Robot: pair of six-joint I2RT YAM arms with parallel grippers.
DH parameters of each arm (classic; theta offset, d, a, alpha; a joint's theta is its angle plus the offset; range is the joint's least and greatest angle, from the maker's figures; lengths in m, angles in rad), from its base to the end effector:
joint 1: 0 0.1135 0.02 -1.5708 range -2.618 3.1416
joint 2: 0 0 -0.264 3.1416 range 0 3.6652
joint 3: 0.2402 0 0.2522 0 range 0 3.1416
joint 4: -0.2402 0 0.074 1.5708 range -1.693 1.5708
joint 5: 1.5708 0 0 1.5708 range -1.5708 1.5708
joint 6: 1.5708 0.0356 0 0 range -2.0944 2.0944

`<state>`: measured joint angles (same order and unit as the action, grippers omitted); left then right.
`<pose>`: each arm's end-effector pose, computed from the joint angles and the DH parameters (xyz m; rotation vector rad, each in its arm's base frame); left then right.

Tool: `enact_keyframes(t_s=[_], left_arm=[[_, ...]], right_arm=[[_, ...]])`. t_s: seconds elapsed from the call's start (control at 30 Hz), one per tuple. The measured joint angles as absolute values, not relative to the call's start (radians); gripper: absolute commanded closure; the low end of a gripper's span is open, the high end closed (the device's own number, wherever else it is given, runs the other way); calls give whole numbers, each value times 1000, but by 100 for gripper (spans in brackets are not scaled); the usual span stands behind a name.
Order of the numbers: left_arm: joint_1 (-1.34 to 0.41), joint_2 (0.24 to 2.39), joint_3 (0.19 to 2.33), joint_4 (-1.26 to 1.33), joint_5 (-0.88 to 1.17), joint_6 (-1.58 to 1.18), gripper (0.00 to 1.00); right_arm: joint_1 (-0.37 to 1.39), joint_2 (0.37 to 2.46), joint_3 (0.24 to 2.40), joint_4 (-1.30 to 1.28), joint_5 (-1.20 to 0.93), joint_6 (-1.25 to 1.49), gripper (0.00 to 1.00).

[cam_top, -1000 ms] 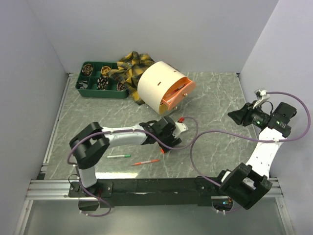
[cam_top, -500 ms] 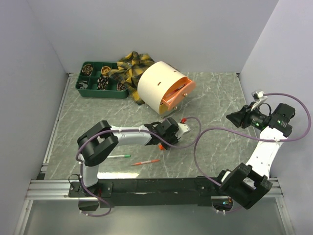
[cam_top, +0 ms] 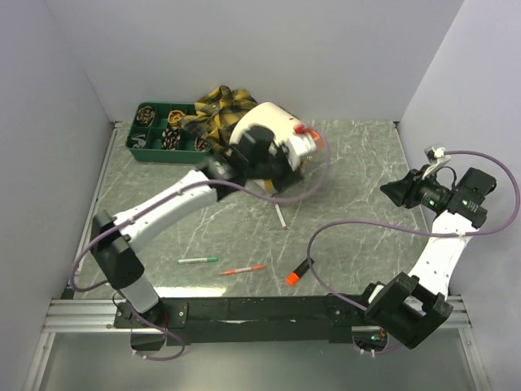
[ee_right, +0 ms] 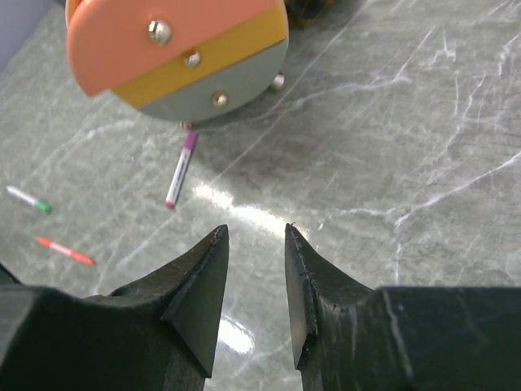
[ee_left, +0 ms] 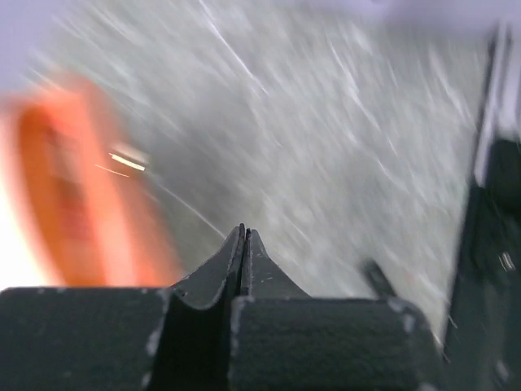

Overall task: Sort the stationery into containers
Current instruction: Pick up the pen from the center of the board.

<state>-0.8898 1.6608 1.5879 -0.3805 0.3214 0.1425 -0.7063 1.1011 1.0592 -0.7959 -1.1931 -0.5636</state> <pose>0.2363 -0.3095 0.3712 1.2106 1.7060 -0.7890 0.1782 -0.1086 0.3338 -0.3450 1.8577 0.5833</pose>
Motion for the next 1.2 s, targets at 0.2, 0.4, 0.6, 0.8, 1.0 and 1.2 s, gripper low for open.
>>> enact_keyframes(t_s=[0.2, 0.4, 0.6, 0.8, 1.0, 1.2], left_arm=[[-837, 1549, 1525, -312, 318, 198, 49], [-1021, 1507, 1158, -307, 271, 221, 32], [-1112, 1652, 1153, -334, 219, 72, 26], [-1161, 1787, 1279, -314, 143, -109, 26], [-1231, 1876, 1306, -297, 54, -247, 27], [-1295, 1958, 1306, -297, -47, -334, 30]], right_arm=[[-706, 1074, 1027, -687, -1184, -430, 59], [-706, 1070, 1071, -827, -1166, -591, 56], [-706, 1048, 1133, -997, -1140, -799, 55], [-706, 1016, 1132, -1083, -1128, -878, 54], [-706, 961, 1120, -1168, -1121, -960, 54], [-706, 927, 1120, -1227, -1124, -1002, 54]])
